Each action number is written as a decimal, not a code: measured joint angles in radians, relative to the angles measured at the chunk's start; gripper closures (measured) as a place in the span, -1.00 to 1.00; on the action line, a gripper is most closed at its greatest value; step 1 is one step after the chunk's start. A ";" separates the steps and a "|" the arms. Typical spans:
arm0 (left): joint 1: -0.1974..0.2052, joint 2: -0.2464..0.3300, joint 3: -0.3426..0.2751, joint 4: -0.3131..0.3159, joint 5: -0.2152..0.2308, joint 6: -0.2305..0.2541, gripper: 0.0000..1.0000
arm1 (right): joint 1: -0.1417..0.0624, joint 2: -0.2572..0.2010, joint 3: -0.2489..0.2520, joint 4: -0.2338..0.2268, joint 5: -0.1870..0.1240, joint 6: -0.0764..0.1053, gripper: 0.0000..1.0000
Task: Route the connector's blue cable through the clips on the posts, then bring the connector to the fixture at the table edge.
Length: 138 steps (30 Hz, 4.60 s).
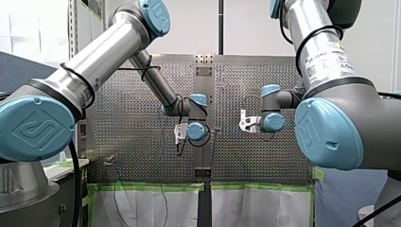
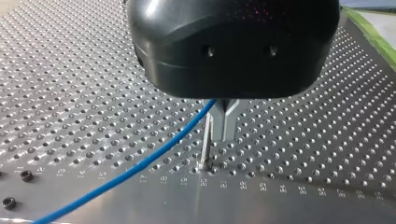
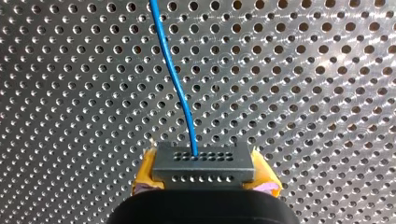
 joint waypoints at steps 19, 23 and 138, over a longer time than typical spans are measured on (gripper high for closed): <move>-0.015 0.000 -0.002 -0.002 -0.004 -0.007 1.00 | -0.033 0.011 -0.001 0.005 0.001 0.009 1.00; -0.013 -0.009 0.002 0.014 0.006 -0.015 1.00 | -0.041 0.012 -0.001 -0.002 0.000 0.011 1.00; 0.031 0.016 0.051 -0.188 0.299 0.064 -1.00 | -0.078 0.056 -0.114 0.014 -0.024 0.008 1.00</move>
